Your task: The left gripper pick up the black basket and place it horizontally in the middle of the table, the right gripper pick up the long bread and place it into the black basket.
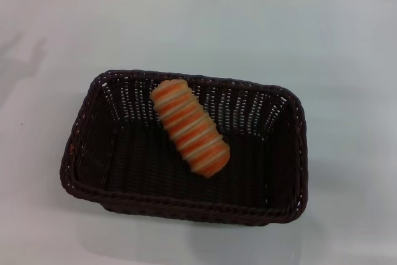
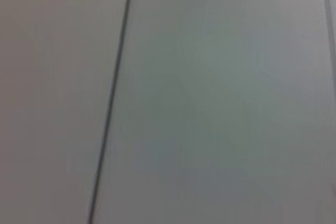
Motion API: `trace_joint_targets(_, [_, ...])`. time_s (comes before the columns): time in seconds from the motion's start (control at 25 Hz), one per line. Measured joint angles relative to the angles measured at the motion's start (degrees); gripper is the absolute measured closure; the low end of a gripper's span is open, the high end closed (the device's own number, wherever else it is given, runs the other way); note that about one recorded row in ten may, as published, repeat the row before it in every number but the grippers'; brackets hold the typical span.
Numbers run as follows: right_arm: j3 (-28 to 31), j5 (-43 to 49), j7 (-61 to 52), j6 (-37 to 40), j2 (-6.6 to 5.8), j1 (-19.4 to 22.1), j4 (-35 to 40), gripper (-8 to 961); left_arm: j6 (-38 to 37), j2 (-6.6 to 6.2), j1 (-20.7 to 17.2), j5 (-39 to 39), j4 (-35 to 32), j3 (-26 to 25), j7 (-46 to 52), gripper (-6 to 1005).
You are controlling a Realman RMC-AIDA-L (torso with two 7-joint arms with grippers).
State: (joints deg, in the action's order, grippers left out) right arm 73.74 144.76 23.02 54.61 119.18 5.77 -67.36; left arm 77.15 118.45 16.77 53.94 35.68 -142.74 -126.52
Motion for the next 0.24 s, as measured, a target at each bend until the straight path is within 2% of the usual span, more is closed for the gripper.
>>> trace_joint_targets(0.08, [0.25, -2.28, -0.50, 2.34, -0.04, -1.77, 4.98, 458, 0.00, -0.05, 1.09, 0.13, -4.63, -2.49, -3.73, 472])
trace_joint_targets(0.24, [0.50, -3.46, -2.44, 4.39, -0.12, -3.10, 9.52, 458, -0.74, -0.06, 1.45, 0.26, -7.06, -3.60, -5.63, 472])
